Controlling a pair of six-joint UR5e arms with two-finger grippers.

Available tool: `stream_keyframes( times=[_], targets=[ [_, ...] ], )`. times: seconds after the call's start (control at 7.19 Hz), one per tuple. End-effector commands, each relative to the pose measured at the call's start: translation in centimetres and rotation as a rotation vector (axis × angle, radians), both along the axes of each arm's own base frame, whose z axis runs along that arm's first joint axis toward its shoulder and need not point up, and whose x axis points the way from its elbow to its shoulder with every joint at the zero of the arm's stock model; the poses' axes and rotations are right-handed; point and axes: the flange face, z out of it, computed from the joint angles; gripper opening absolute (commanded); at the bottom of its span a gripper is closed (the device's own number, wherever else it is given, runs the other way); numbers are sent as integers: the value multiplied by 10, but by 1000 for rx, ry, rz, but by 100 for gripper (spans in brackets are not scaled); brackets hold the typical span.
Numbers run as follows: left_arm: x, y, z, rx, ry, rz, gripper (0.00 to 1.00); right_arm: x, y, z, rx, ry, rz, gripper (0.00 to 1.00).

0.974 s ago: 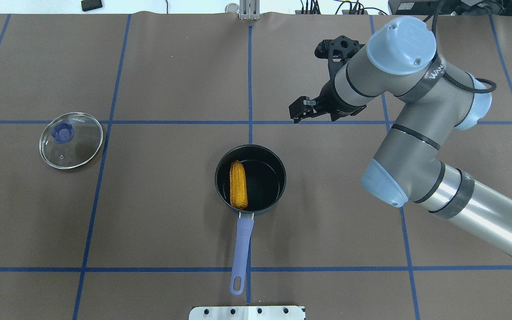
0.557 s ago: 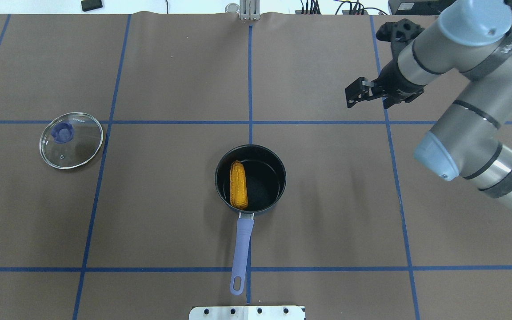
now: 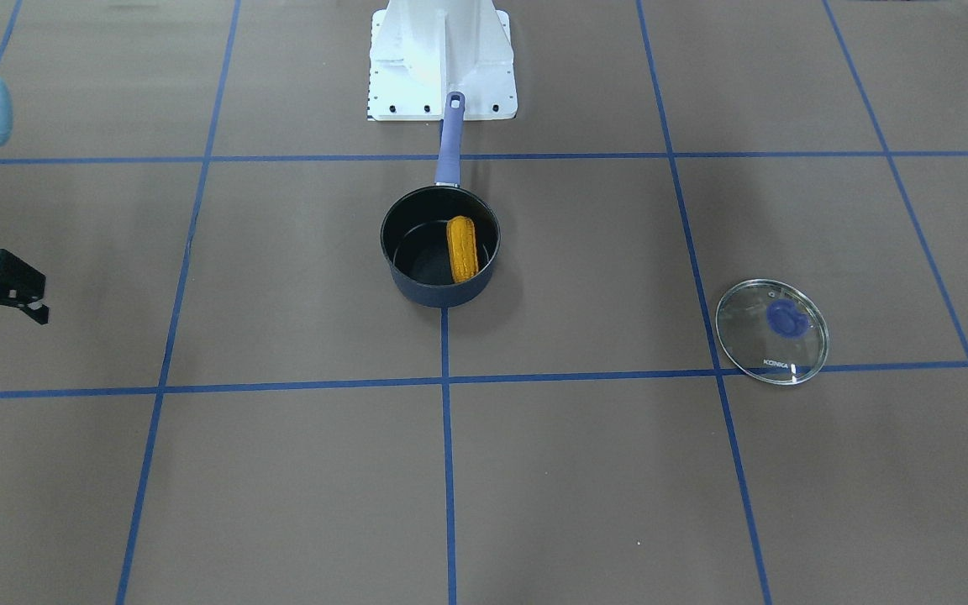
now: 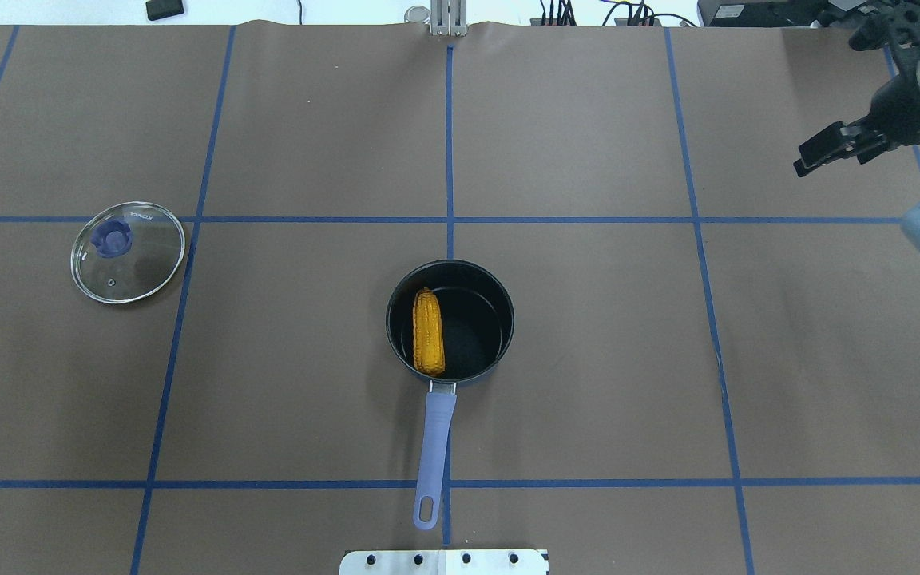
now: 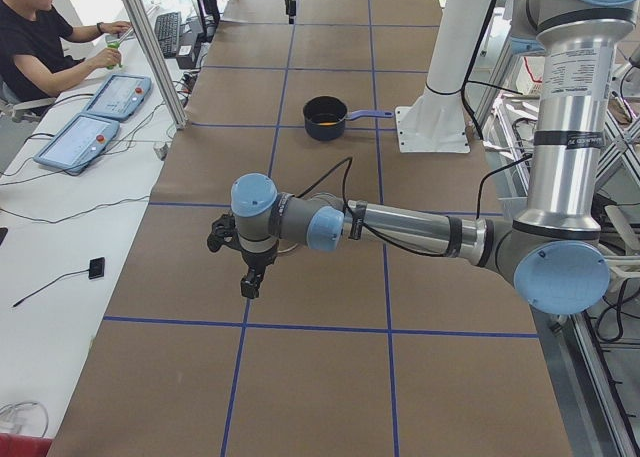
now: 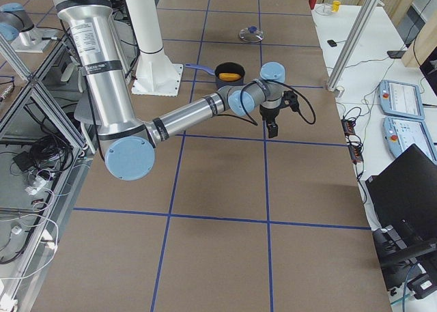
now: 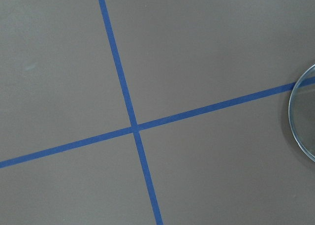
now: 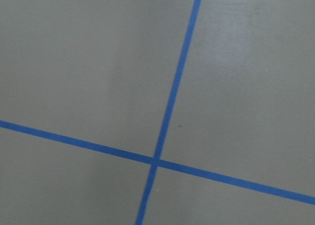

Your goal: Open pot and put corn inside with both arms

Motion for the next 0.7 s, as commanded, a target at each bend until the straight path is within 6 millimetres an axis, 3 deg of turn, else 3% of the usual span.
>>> stream_keyframes(
  times=[0.0,0.42,0.56],
  targets=[
    [1,0,-1,2,0,1,99,94,23,67,32,29,-37,100],
    [0,0,-3,6,0,-1,99,145,44,105,-214,114,6,100],
    [0,0,-3,6,0,-1,99,154,62,126,-227,120,-12,100]
  ],
)
